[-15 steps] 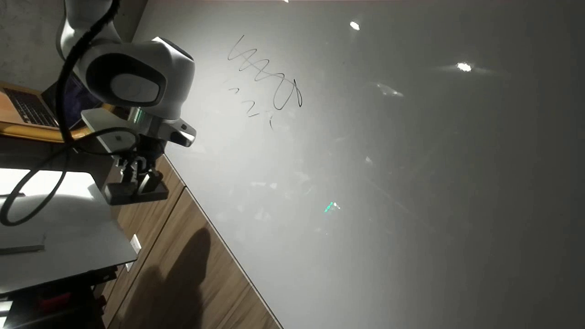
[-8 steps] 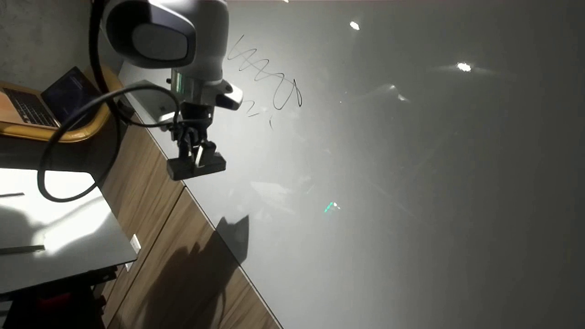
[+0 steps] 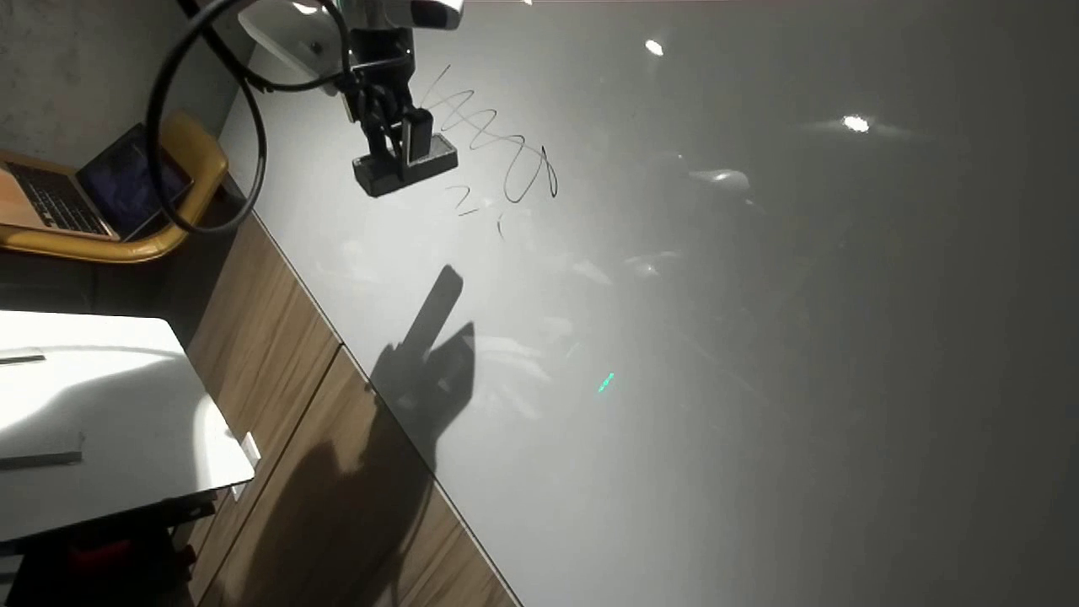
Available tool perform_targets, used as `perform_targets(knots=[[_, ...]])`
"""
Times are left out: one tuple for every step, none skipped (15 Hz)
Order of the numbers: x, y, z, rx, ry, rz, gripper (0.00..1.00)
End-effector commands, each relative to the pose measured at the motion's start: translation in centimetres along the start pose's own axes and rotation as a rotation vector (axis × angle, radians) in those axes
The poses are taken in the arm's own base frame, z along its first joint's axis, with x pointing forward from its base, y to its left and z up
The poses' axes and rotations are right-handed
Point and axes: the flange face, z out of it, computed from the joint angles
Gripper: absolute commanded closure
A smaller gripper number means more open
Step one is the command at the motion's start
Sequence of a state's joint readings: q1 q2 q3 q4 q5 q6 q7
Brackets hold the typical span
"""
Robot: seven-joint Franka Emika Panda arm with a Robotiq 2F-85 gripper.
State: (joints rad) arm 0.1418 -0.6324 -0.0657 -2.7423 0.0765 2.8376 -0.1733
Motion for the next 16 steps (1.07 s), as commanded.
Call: perform_targets(knots=[[2.0,-1.2,-0.5,0.006,0.099,-0.036,0.68],[2.7,-1.3,-0.2,0.002,0.124,-0.040,0.68],[3.7,-1.5,-0.2,-0.006,0.156,-0.048,0.68],[4.9,-1.8,-0.6,-0.011,0.198,-0.057,0.68],[6.0,-1.9,-0.8,-0.016,0.233,-0.065,0.68],[7.2,-2.1,-1.0,-0.020,0.265,-0.073,0.68],[8.2,-2.1,-1.0,-0.027,0.292,-0.082,0.68],[9.0,-2.2,-1.1,-0.031,0.314,-0.089,0.68],[9.5,-2.4,-1.2,-0.036,0.331,-0.097,0.68],[10.0,-2.4,-1.2,-0.040,0.342,-0.104,0.68],[10.4,-2.6,-1.2,-0.042,0.347,-0.108,0.68],[10.7,-2.7,-1.2,-0.044,0.352,-0.113,0.68],[10.9,-2.7,-1.1,-0.048,0.352,-0.117,0.68],[10.9,-2.6,-1.0,-0.052,0.350,-0.122,0.68],[10.8,-2.3,-0.8,-0.059,0.346,-0.129,0.68],[10.7,-2.0,-0.6,-0.067,0.342,-0.134,0.68]])
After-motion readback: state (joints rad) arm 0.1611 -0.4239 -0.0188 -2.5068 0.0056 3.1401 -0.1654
